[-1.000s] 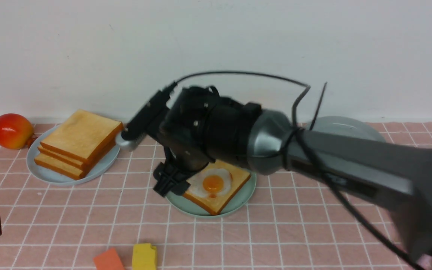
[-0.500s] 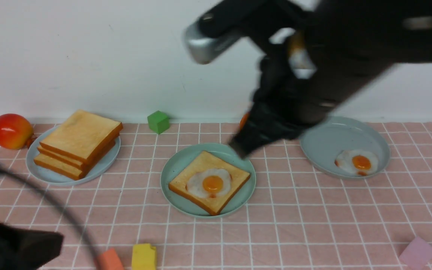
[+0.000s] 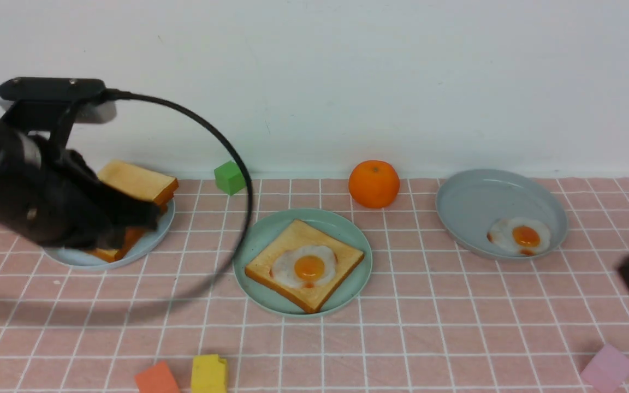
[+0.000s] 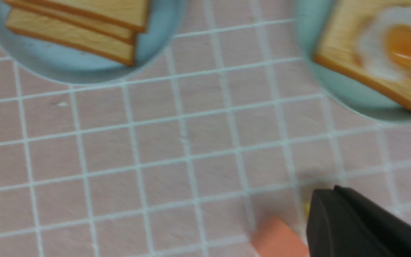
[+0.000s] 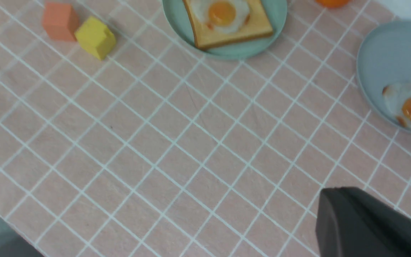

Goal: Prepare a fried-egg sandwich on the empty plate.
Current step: Use the left arm to grab a slice of bread

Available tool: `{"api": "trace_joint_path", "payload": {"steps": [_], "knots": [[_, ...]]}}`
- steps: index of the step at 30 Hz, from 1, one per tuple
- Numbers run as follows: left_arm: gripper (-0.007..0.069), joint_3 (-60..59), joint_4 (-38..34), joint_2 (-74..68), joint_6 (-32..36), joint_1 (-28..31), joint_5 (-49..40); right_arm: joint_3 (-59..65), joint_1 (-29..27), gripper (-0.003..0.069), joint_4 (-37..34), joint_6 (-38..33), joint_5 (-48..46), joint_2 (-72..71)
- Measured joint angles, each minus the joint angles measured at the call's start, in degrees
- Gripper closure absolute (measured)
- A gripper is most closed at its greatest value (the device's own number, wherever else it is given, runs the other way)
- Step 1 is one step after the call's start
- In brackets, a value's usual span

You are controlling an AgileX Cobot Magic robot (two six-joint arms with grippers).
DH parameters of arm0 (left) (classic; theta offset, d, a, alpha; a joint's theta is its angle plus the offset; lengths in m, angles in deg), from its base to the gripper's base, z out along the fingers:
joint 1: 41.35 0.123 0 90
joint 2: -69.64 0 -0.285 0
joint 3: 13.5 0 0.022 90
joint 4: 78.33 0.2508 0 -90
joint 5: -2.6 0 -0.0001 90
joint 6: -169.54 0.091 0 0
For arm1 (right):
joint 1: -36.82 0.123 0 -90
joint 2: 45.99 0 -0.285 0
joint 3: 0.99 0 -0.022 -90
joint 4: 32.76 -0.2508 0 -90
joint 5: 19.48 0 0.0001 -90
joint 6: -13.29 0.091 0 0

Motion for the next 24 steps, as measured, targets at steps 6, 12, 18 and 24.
{"api": "trace_joint_path", "payload": {"steps": [6, 12, 18, 24], "knots": [[0.0613, 7.49, 0.32, -13.47, 3.94, 4.71, 4.24, 4.24, 0.0, 0.0662, 0.0, 1.12, 3.04, -8.14], [0.041, 13.53, 7.68, -23.38, 4.39, 4.71, 9.59, 4.41, 0.0, 0.0658, -0.17, 3.66, 3.15, -10.05], [0.0203, 14.11, 11.04, -28.91, 4.39, 4.71, 11.69, 5.1, 0.0, 0.0655, -0.23, 5.55, 3.18, -10.05], [0.015, 14.16, 16.38, -32.32, 4.39, 4.71, 16.33, 5.46, 0.0, 0.0652, -0.81, 5.97, 3.22, -10.05]]}}
